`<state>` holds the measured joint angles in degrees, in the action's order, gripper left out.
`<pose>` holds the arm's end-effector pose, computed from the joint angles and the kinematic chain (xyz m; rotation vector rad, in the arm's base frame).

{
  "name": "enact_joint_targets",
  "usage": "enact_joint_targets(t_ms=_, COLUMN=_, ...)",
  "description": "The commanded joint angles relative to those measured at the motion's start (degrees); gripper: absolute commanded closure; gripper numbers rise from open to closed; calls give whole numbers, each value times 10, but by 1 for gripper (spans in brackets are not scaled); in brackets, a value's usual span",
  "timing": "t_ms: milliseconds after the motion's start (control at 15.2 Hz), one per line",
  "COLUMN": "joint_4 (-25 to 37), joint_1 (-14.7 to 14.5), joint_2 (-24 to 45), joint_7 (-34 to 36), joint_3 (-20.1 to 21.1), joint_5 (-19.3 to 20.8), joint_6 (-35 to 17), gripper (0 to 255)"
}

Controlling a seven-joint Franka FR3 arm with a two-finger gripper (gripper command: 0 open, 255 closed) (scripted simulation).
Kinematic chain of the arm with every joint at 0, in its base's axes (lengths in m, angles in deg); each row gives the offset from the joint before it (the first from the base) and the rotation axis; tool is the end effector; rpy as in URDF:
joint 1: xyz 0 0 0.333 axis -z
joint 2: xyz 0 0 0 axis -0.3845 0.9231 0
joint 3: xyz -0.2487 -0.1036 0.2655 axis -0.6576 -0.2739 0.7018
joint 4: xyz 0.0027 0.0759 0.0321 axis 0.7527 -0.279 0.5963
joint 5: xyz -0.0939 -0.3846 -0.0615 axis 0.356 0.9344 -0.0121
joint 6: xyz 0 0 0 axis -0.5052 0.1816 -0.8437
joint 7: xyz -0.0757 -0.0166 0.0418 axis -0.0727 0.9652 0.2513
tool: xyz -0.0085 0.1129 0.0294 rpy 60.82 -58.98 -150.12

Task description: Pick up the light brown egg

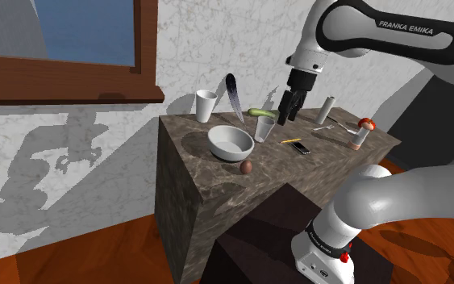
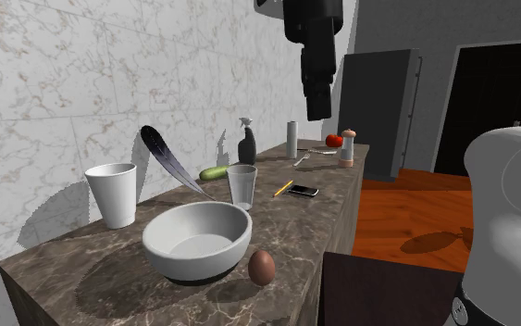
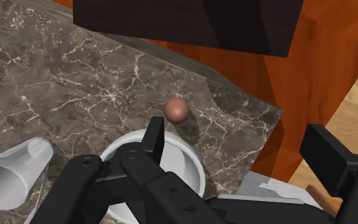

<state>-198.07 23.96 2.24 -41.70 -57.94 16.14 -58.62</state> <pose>0.2722 -0.0035 0.5885 -3.0241 -0.1729 0.1699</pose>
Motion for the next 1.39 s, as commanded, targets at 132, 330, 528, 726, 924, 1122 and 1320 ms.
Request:
enact_joint_targets(t_ms=132, joint_4=-30, joint_1=1, joint_2=10, joint_7=-1, joint_3=2, joint_5=1, joint_6=-42, gripper=0)
enact_joint_targets(t_ms=330, joint_4=-71, joint_1=3, joint_2=33, joint_7=-1, joint_3=4, joint_5=3, joint_6=-107, gripper=0)
enact_joint_targets(t_ms=528, joint_4=-105, joint_1=5, joint_2=65, joint_7=-2, joint_3=7, joint_5=4, joint_6=-175, gripper=0)
enact_joint_targets(t_ms=726, joint_4=-131, joint_1=7, joint_2=107, joint_7=-2, joint_3=9, joint_5=5, joint_6=-246, gripper=0)
enact_joint_targets(t_ms=924, joint_4=-149, joint_1=8, joint_2=159, joint_7=-3, joint_3=10, joint_5=6, joint_6=-318, gripper=0)
enact_joint_targets(t_ms=1122, joint_4=-159, joint_1=10, joint_2=220, joint_7=-3, joint_3=11, joint_5=7, joint_6=-391, gripper=0)
enact_joint_targets(t_ms=1320, joint_4=-161, joint_1=11, joint_2=265, joint_7=-3, joint_3=11, joint_5=8, joint_6=-439, gripper=0)
